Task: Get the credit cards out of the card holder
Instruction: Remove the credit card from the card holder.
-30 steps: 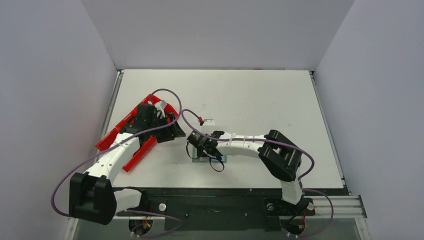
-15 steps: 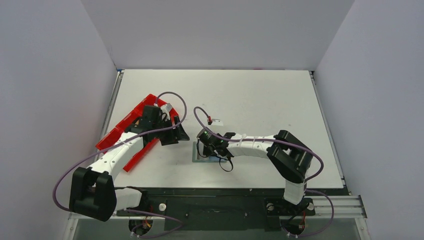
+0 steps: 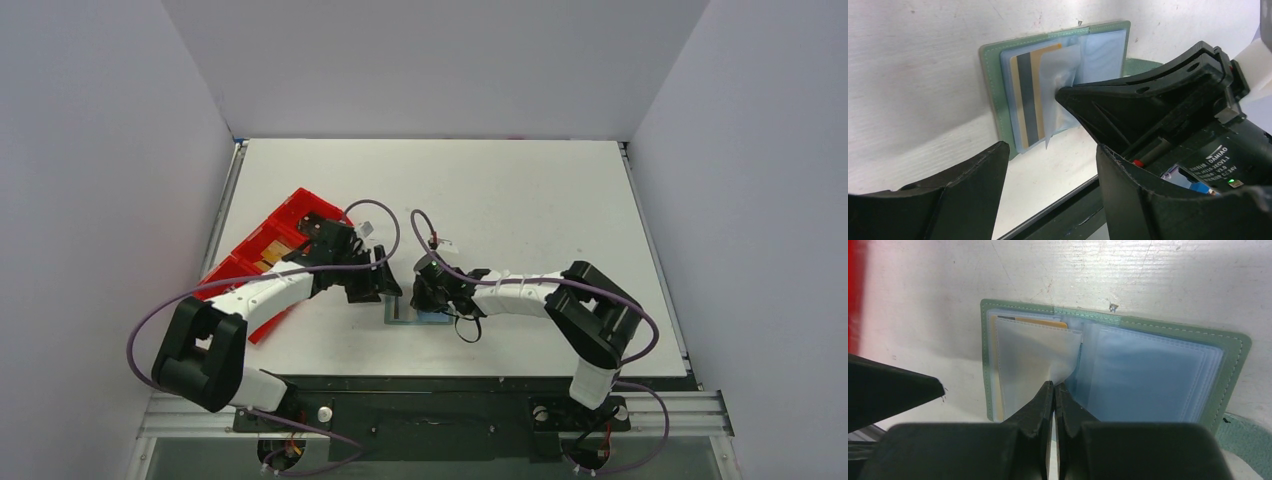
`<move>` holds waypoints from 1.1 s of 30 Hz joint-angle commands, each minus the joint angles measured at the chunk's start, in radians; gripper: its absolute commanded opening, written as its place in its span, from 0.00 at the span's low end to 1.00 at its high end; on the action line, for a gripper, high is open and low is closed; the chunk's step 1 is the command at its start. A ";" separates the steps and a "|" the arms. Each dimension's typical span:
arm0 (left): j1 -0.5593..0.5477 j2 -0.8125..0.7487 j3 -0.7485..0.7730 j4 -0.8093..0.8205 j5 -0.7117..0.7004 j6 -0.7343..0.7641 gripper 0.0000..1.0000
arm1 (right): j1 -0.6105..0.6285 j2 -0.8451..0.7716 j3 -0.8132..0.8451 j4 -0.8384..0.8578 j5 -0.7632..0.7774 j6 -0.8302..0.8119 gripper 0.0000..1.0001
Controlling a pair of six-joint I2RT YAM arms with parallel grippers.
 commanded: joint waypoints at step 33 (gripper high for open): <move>-0.100 0.215 0.022 0.189 -0.044 -0.046 0.00 | -0.044 -0.098 -0.086 0.008 -0.037 -0.016 0.11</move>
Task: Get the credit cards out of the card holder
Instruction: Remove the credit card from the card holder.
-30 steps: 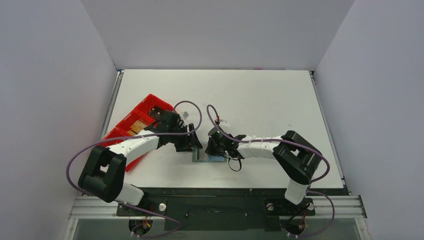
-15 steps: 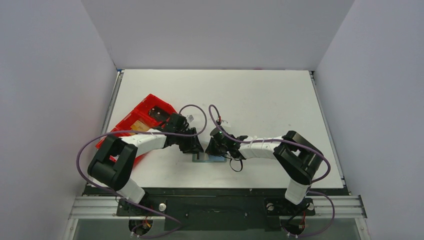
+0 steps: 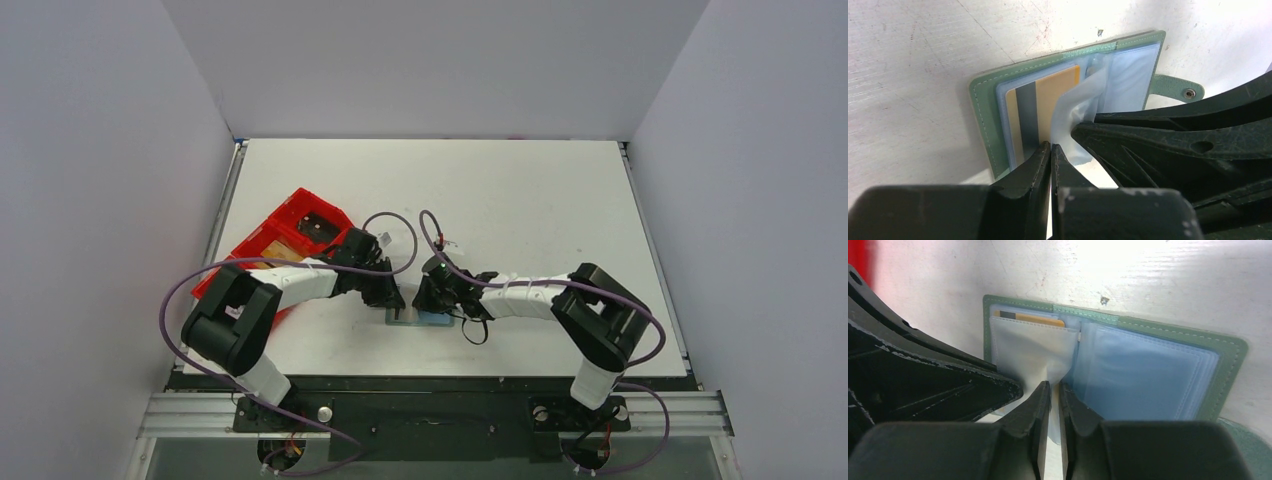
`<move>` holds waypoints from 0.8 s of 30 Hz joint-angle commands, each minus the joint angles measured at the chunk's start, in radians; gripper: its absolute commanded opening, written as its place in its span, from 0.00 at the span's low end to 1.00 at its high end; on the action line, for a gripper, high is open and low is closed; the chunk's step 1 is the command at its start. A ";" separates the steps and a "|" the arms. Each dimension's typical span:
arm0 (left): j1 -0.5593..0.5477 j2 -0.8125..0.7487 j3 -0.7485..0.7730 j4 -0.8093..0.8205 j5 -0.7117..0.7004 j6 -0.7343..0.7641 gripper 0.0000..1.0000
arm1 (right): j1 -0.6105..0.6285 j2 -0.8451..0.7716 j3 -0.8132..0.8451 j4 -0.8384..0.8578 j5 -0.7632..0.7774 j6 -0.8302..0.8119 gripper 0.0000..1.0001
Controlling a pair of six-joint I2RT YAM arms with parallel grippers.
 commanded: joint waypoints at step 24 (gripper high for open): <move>-0.067 -0.065 0.080 0.028 0.036 -0.020 0.03 | -0.068 -0.327 -0.030 -0.264 0.117 -0.059 0.40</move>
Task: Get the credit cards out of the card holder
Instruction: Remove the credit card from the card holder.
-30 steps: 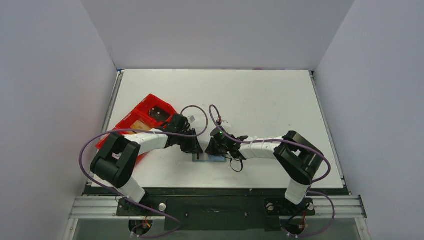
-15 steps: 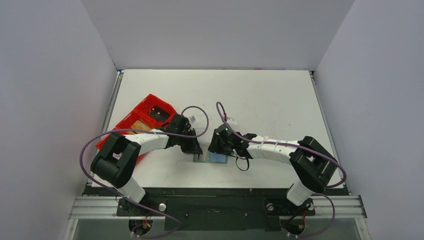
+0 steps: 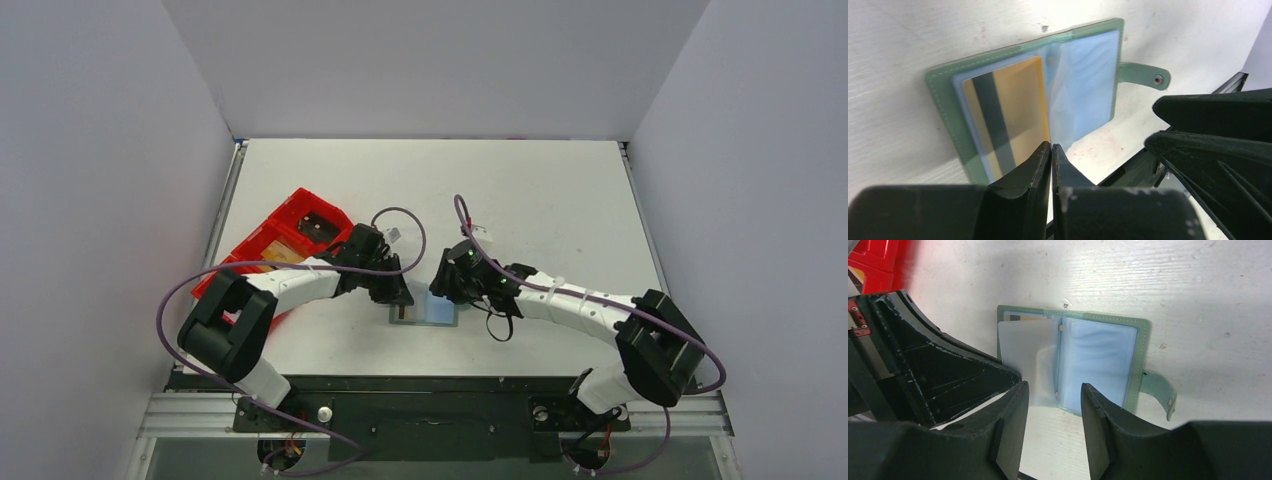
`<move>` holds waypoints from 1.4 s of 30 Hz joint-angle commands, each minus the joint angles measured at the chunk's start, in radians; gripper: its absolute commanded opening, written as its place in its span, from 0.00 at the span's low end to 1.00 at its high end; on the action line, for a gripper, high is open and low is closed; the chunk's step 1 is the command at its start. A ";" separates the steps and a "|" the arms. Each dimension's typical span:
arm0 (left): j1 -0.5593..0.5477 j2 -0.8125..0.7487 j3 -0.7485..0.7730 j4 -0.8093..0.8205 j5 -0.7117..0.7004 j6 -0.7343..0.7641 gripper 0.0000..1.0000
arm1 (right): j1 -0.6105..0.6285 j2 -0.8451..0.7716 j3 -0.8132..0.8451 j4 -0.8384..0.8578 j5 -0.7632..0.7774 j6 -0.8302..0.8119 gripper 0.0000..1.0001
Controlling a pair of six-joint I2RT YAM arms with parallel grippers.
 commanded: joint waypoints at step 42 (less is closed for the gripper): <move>-0.150 0.137 0.257 0.013 -0.023 -0.035 0.50 | -0.045 -0.258 -0.118 -0.113 0.138 0.001 0.39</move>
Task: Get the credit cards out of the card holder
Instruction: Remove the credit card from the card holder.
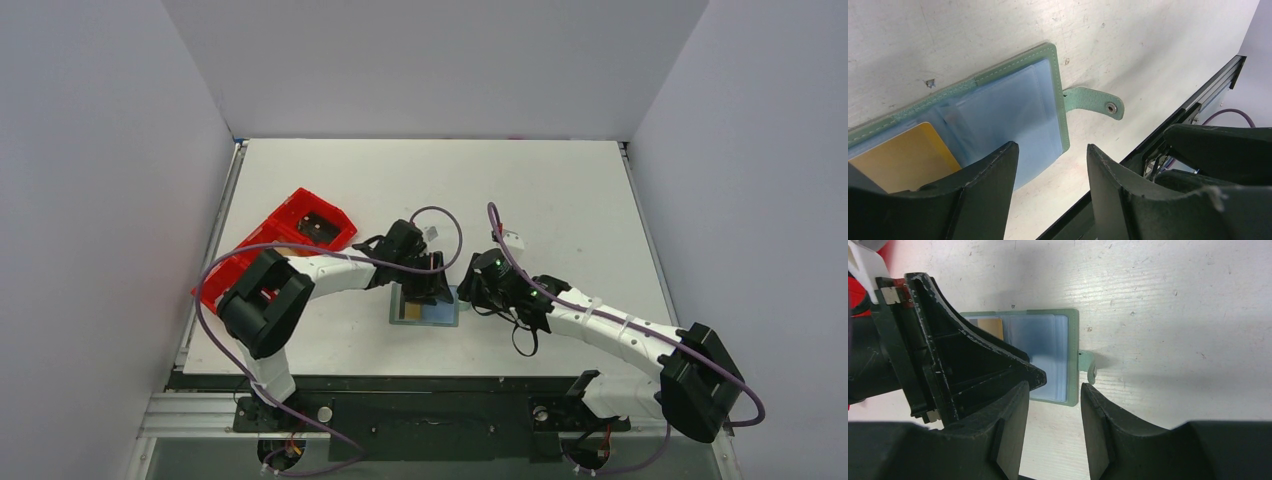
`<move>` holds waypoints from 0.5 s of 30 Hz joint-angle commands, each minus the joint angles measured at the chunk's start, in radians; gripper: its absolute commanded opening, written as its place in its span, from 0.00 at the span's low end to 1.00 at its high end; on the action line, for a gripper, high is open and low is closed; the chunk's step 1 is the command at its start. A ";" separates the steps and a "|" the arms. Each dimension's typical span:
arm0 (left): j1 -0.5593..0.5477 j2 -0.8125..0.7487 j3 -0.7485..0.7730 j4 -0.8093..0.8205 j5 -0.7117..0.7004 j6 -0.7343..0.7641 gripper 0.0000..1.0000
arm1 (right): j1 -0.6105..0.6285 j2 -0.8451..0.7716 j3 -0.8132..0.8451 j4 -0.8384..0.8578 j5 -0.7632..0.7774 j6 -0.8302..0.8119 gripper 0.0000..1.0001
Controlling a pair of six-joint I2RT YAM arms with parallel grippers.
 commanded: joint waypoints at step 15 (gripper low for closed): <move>0.169 -0.303 -0.071 -0.222 -0.197 0.139 0.51 | 0.008 0.098 0.062 0.103 -0.093 0.009 0.39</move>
